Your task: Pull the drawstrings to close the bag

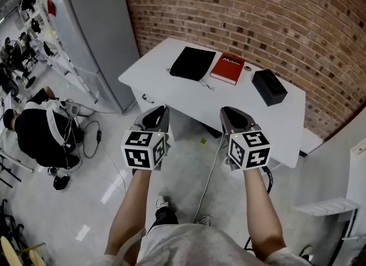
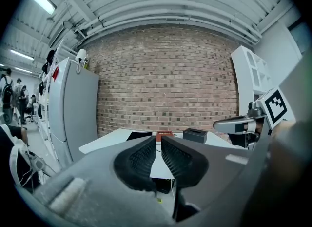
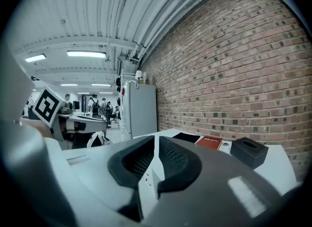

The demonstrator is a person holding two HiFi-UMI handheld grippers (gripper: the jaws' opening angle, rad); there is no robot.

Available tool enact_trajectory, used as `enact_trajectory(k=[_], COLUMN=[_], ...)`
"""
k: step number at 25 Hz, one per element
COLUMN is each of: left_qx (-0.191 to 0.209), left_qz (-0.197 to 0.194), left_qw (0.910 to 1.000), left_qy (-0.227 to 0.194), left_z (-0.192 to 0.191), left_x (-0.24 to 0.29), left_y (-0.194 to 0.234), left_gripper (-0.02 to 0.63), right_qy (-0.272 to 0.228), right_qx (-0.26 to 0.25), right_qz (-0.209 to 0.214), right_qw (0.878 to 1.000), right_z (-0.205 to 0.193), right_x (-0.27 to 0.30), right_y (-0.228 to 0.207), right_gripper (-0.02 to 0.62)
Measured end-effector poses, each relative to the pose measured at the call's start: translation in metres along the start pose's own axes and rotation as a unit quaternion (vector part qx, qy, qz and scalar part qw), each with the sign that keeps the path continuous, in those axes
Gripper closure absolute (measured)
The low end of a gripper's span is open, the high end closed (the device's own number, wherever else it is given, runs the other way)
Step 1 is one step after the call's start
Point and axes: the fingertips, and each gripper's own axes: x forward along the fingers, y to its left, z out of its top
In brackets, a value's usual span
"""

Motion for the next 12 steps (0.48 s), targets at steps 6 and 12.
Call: enact_trajectory(k=[6,12], left_qx=[0.005,0.006], left_qz=[-0.035,-0.064], left_qw=[0.9994,0.9979], left_qy=[0.006,0.012], left_z=[-0.002,0.005], left_x=[0.037,0.063], left_y=[0.054,0.119], left_gripper=[0.538,0.522], right_qy=[0.003,0.008], right_qx=[0.01,0.018], right_qz=[-0.039,-0.071], right_qw=[0.999,0.997], right_z=[0.001,0.007], right_x=[0.049,0.102], right_y=[0.005,0.027], right_gripper=[0.551,0.525])
